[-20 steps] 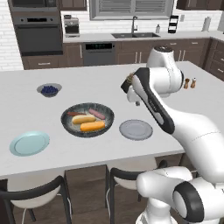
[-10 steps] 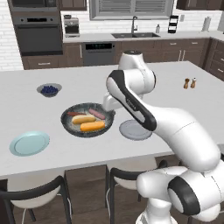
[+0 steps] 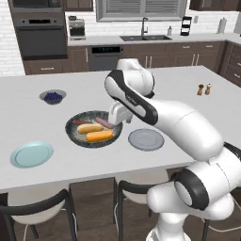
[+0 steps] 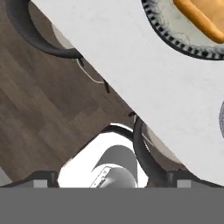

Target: Place one bun and one sausage from the bowl on each plate.

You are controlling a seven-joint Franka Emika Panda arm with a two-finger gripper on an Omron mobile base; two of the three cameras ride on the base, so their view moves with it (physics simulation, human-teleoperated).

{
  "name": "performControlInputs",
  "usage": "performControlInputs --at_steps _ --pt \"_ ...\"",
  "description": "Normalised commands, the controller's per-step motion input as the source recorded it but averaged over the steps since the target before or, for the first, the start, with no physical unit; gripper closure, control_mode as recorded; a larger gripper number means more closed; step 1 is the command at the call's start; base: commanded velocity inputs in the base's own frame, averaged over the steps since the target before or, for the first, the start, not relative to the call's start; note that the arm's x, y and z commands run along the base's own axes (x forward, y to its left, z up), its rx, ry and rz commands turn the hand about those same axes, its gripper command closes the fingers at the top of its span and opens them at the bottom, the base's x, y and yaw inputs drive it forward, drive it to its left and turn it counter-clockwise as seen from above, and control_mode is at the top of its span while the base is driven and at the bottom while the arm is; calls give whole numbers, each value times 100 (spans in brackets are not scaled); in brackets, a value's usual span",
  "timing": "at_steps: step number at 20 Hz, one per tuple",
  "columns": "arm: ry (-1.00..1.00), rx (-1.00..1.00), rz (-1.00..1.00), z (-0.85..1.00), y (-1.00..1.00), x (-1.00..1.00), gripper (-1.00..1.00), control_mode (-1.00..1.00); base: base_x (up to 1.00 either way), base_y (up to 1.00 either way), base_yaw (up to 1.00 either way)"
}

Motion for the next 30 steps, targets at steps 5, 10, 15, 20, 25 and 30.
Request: performControlInputs --at_steps 5,10,15,20,25,30 --pt "1 0 28 -44 31 58 -100 -100 0 0 0" --pt "7 0 19 -21 30 51 -100 -100 0 0 0" --pt "9 0 14 -22 21 34 -100 -100 0 0 0" --pt "2 0 17 -32 0 42 -100 -100 0 0 0" --pt "-1 0 15 -46 -8 45 -100 -100 0 0 0" --pt "-13 0 12 -40 0 36 -100 -100 0 0 0"
